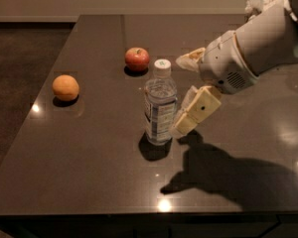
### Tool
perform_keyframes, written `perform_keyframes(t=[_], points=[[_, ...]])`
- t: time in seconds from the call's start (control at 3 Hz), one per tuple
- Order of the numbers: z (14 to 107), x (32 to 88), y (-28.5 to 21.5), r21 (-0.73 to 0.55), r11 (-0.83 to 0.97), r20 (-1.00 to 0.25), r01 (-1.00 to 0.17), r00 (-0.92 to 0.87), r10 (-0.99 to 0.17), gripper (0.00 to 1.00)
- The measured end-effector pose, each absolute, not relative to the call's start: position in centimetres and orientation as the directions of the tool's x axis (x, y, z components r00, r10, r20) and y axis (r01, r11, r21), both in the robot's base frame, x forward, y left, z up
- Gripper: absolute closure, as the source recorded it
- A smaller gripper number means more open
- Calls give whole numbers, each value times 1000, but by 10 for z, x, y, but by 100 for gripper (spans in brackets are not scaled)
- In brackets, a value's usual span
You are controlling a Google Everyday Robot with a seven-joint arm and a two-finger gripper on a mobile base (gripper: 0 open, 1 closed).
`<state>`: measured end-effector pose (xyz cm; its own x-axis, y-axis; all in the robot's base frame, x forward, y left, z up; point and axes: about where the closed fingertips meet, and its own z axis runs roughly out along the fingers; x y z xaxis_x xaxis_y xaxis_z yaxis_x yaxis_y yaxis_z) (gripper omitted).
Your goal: Move blue plastic bottle near orange
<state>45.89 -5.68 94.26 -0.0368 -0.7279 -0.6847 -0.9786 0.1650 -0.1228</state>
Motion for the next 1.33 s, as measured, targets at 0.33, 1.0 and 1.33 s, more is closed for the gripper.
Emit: perform_keyframes(t=[0.33,1.0,1.33], points=[[938,456,-41,-107,137,-712,-985,-20,-702,0],[938,457,-18,-98,96,-737,-991,7,-675,41],[941,461,-12,-92,85,-733,-992,10,-680,65]])
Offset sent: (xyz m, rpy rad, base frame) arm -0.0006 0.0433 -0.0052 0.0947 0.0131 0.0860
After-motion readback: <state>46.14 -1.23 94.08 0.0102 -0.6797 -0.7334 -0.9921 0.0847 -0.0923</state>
